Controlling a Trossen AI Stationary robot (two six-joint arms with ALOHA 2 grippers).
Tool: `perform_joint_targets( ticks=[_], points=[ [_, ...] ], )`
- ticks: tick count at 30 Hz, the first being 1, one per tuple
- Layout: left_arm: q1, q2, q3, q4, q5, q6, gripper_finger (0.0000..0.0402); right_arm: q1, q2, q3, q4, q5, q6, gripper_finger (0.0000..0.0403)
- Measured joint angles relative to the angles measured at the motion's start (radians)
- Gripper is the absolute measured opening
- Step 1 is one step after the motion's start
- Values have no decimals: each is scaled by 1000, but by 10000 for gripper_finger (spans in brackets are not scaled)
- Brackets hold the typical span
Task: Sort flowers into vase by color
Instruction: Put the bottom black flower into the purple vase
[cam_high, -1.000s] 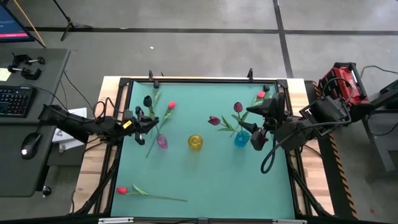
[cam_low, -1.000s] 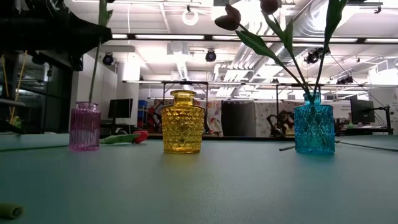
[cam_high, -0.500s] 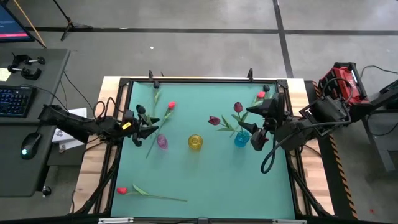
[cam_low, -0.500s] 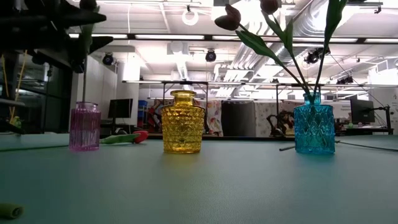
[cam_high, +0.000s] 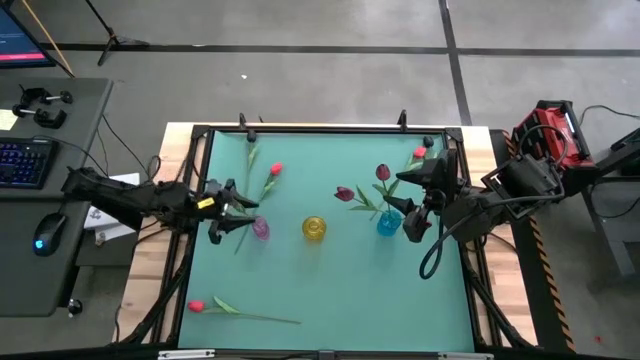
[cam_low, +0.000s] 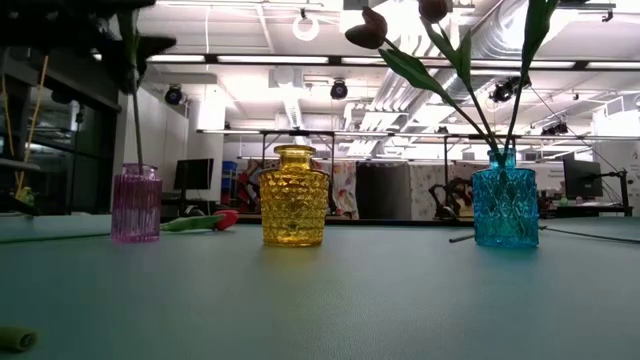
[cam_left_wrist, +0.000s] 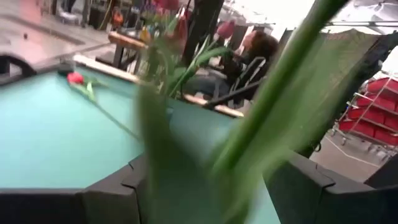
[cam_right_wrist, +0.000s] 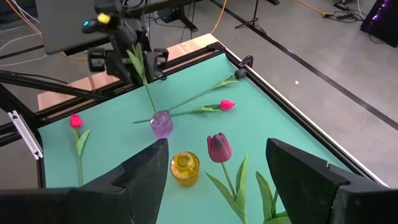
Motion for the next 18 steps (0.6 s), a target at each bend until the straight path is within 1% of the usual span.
perform_joint_targets(
  ticks=[8,18],
  points=[
    [0,0,109,-20,-1,98,221,0,0,0,0,0,4,259],
    [0,0,194,-18,-1,128,221,0,0,0,0,0,7,259]
  ],
)
